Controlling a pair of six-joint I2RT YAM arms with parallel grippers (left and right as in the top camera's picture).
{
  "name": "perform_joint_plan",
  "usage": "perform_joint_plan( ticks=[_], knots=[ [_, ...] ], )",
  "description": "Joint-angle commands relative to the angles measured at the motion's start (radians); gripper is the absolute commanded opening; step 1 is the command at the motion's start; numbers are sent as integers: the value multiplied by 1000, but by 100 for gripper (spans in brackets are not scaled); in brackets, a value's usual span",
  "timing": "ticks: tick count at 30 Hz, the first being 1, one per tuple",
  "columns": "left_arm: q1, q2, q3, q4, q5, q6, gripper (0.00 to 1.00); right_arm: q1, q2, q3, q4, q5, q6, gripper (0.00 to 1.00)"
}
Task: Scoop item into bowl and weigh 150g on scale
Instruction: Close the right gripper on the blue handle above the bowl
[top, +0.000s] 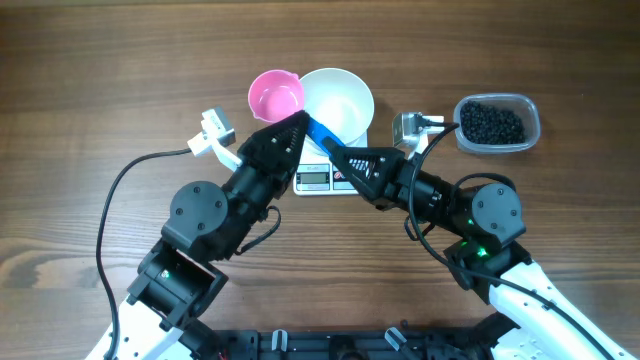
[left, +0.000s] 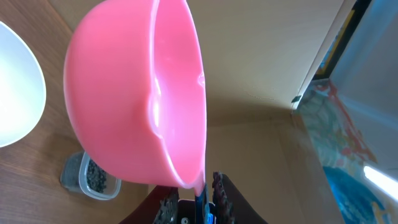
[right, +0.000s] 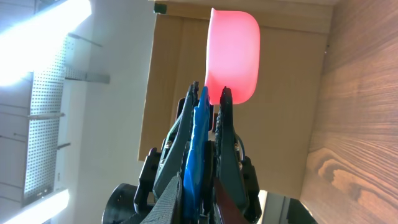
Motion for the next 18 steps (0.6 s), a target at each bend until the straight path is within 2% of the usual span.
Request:
perform_joint_plan(
  ticks=[1,4,7,16,17,18],
  knots=[
    [-2,1,0,4,-17,-2,19,3,0,12,3,-17,-7,4],
    [-2,1,0,4,-17,-2,9,3,0,12,3,-21,-6,4],
    [-2,1,0,4,-17,-2,4,3,0,12,3,-27,-6,4],
    [-2,1,0,4,-17,-2,4,3,0,12,2,-48,11,5],
    [-2,1,0,4,-17,-2,4,3,0,12,2,-47,13,8],
    [-2,1,0,4,-17,-2,4,3,0,12,2,-46,12,15]
  ],
)
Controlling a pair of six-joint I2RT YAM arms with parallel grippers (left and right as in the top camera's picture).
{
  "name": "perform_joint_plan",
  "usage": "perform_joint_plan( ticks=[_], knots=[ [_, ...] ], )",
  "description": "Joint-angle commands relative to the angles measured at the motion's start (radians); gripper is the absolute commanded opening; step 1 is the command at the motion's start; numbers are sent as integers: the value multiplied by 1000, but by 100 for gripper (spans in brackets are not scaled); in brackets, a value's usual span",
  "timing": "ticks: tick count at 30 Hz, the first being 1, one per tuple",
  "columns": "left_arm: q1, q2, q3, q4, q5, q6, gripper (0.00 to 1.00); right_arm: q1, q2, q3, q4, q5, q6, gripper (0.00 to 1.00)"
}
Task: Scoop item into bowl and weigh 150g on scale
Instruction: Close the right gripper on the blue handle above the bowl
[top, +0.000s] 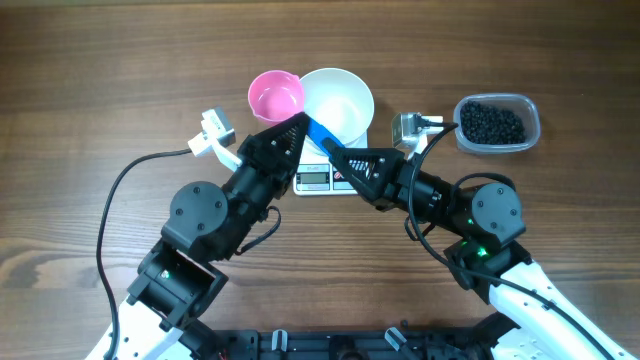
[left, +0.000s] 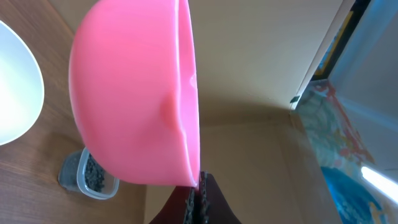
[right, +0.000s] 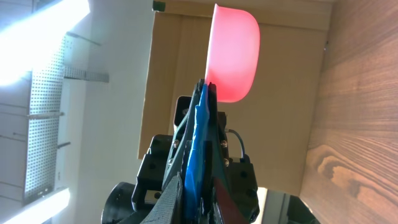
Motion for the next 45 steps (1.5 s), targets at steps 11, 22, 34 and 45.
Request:
perform_joint_plan(
  ticks=[11,22,34,45],
  knots=[
    [-2,1,0,1,-10,5,4,3,0,12,7,13,6,46],
    [-5,8,0,-6,13,4,4,3,0,12,10,49,42,46],
    [-39,38,0,-6,16,-29,4,3,0,12,12,60,69,39],
    [-39,37,0,-2,16,-29,4,3,0,12,-13,78,65,27]
  ],
)
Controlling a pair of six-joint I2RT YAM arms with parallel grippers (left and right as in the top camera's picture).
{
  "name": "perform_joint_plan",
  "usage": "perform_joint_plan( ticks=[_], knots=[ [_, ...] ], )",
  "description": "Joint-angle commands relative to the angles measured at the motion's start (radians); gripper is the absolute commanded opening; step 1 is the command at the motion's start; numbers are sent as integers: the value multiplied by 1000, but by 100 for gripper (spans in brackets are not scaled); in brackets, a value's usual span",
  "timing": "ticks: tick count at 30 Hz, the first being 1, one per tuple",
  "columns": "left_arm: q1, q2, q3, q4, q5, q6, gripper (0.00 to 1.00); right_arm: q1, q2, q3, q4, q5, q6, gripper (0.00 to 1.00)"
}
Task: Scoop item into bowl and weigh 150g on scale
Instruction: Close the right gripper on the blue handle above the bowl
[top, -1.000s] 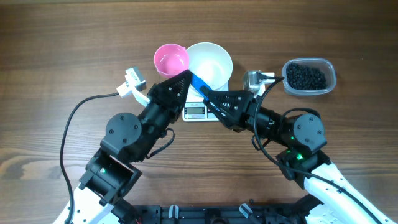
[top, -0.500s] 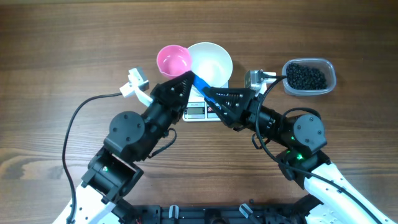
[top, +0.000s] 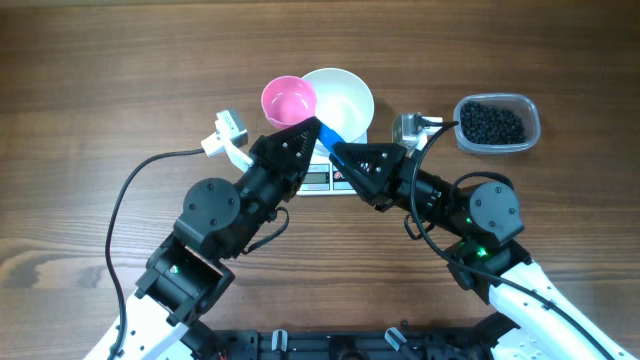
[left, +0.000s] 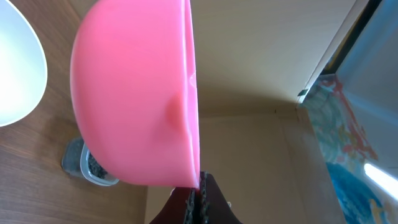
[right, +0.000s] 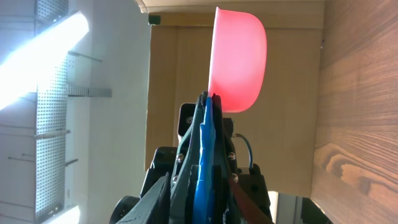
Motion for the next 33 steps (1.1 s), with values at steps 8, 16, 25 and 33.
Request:
perform_joint_plan(
  ticks=[8,16,25,33],
  knots=[
    [-5,3,0,-2,8,-2,4,3,0,12,-8,90,-36,38],
    [-5,3,0,-2,8,-2,4,3,0,12,-13,89,-31,39],
    [-6,3,0,-2,8,-2,4,3,0,12,-11,91,-5,37],
    [-7,6,0,-2,8,-2,4,4,0,12,-10,59,-5,35]
  ],
)
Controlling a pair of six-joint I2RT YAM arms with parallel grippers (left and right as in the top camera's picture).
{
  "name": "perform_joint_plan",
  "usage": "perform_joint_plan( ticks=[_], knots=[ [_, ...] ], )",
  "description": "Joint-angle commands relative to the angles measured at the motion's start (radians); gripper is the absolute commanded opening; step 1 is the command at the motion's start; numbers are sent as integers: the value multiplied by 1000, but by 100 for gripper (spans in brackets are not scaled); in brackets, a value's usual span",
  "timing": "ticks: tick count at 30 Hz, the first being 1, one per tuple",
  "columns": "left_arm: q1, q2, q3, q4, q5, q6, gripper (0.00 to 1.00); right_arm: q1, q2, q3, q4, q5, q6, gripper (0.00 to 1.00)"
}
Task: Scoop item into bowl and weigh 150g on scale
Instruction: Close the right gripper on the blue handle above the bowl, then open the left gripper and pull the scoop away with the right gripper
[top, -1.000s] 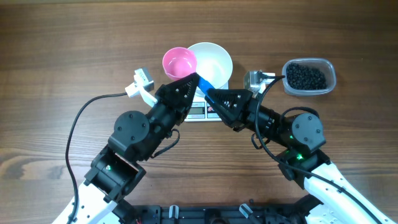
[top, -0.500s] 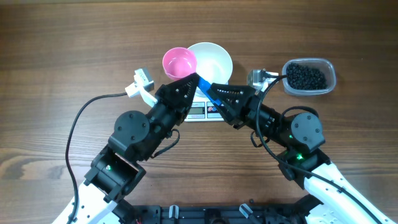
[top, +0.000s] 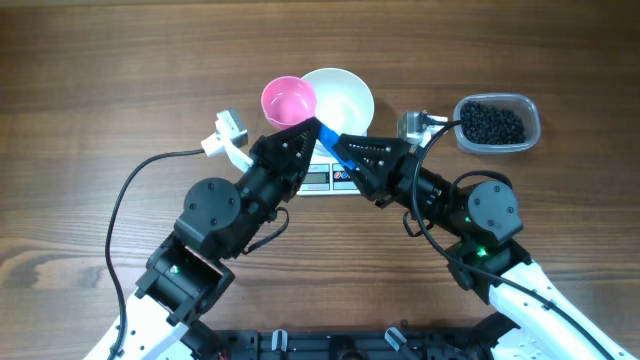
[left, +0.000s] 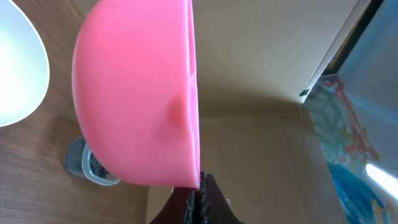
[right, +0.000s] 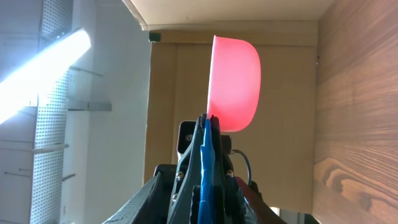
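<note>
A pink bowl (top: 289, 101) sits just left of the white bowl (top: 338, 98), which stands on the scale (top: 314, 179). My left gripper (top: 306, 127) is shut on the pink bowl's near rim; in the left wrist view that bowl (left: 134, 93) fills the frame above the gripper (left: 198, 191). My right gripper (top: 336, 147) is shut on the handle of a blue scoop (top: 328, 134), at the white bowl's near edge. The right wrist view shows the blue handle (right: 204, 158) edge-on between the jaws, with the pink bowl (right: 234, 84) beyond. The scoop's head is hidden.
A clear tub of small black pieces (top: 496, 123) stands at the right, also visible as the tub (left: 92, 168) in the left wrist view. Both arms crowd the scale's front. The left arm's cable (top: 130, 185) trails over the wood at the left.
My right gripper has shifted slightly to the right with the blue scoop still in it. The left gripper and the pink bowl are where they were.
At first both grippers had their jaws slightly apart, the left about the pink bowl's rim, the right about the blue handle. Then both were shut on them. After that the pink bowl stood nearer the white bowl, and it remains there now.
</note>
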Motion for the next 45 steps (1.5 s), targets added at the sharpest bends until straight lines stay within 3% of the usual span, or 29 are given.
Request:
perform_joint_plan(
  ticks=[1,21,27,28,29,30,32,33,41,45],
  knots=[
    [-7,8,0,2,9,-2,4,2,0,12,6,-8,4,35],
    [-8,14,0,2,10,-2,4,2,2,12,2,-8,1,19],
    [-8,14,0,2,18,-2,4,2,2,12,2,-8,0,8],
    [-8,14,0,2,21,-2,10,2,2,12,0,-8,0,6],
    [-8,14,0,2,29,-2,35,2,2,12,-3,-8,-3,5],
    [-8,14,0,2,34,-2,50,2,2,12,-5,-6,-10,5],
    [-8,14,0,2,35,-2,92,2,2,12,-22,19,-50,4],
    [-8,14,0,0,35,-2,100,2,2,12,-42,35,-63,4],
    [-8,14,0,-34,51,-1,100,-14,2,12,-123,155,-171,4],
    [-8,14,0,-84,66,47,100,-89,2,12,-130,162,-266,5]
  ],
)
